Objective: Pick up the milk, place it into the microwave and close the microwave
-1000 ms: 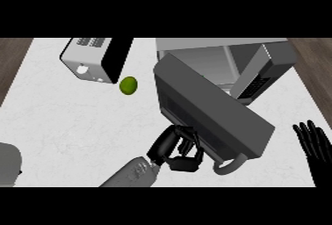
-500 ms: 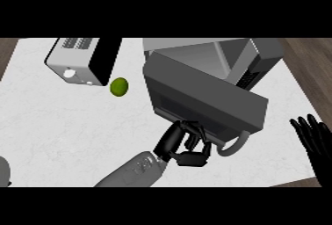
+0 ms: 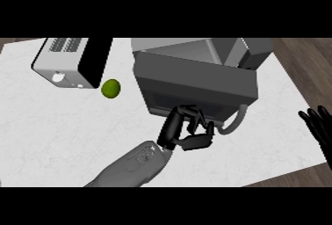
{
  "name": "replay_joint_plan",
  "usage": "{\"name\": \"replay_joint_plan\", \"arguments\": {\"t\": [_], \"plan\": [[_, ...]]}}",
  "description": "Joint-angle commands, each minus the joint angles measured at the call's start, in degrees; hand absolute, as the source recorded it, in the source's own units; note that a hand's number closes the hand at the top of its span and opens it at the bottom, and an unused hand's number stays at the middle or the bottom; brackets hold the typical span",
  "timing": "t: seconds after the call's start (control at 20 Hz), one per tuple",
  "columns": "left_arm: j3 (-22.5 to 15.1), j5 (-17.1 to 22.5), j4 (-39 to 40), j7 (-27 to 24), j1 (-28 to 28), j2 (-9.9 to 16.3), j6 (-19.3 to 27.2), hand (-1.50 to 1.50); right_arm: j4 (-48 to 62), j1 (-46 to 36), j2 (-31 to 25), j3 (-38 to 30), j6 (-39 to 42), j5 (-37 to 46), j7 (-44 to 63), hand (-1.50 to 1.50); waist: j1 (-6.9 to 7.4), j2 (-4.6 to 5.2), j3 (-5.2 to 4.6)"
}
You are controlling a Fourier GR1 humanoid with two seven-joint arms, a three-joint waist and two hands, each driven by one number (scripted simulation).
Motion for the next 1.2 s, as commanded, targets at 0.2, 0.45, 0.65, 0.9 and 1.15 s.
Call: {"name": "replay_joint_plan", "arguments": {"t": [0.2,0.45,0.65,0.9,1.15], "plan": [[2.40,7.10,3.08,1.41,-7.87,0.01,6.85,-1.50,-1.68,-4.06,-3.66,-3.20,0.55,-2.38,2.07,-1.50,-2.38,0.71,0.09],[3.87,10.87,4.96,2.55,-9.33,0.01,9.87,-1.50,-4.42,-7.83,-9.55,-9.01,-4.16,6.46,-0.43,1.50,-4.65,0.94,0.00],[6.02,13.74,4.58,0.55,-11.49,0.01,11.20,-1.50,-4.19,-9.97,-11.03,-9.95,-5.58,8.42,-0.08,1.50,-4.06,1.75,0.02],[6.31,17.13,5.05,-0.93,-10.99,0.01,11.90,-1.50,-3.84,-11.91,-11.80,-10.69,-6.68,9.11,0.49,1.50,-3.94,2.41,0.08],[5.71,19.22,5.62,-2.38,-11.92,0.01,11.69,-1.50,-2.75,-13.67,-12.67,-10.93,-7.11,10.01,0.66,1.50,-3.39,2.84,0.21]]}}
